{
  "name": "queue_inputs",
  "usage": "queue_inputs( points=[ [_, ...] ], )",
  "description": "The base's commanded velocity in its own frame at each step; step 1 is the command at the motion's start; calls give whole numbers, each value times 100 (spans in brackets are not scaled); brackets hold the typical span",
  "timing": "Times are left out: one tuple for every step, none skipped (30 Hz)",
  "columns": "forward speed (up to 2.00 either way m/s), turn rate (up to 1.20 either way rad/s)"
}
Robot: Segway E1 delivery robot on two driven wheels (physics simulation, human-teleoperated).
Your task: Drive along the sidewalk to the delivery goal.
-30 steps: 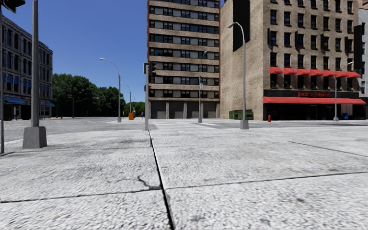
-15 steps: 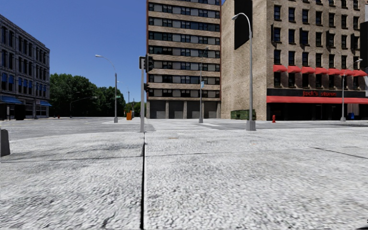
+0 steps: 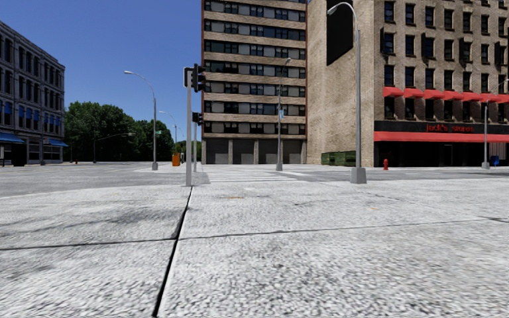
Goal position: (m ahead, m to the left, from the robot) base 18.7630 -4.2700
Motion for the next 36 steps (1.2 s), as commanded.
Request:
queue_inputs(
  points=[
    [200,0],
    [200,0],
    [200,0],
    [200,0],
    [200,0],
    [200,0],
    [200,0],
    [200,0],
    [200,0],
    [200,0],
    [200,0],
    [200,0],
    [200,0],
    [200,0],
    [200,0],
    [200,0],
    [200,0],
    [200,0],
    [200,0],
    [200,0],
    [200,0],
    [200,-101],
    [200,-101],
    [200,-120],
    [200,-120],
    [200,-120],
    [200,-77],
    [200,-77],
    [200,-54],
    [200,-8],
    [200,-3],
    [200,-1],
    [200,-1],
    [200,0],
    [200,0],
    [200,0]
  ],
)
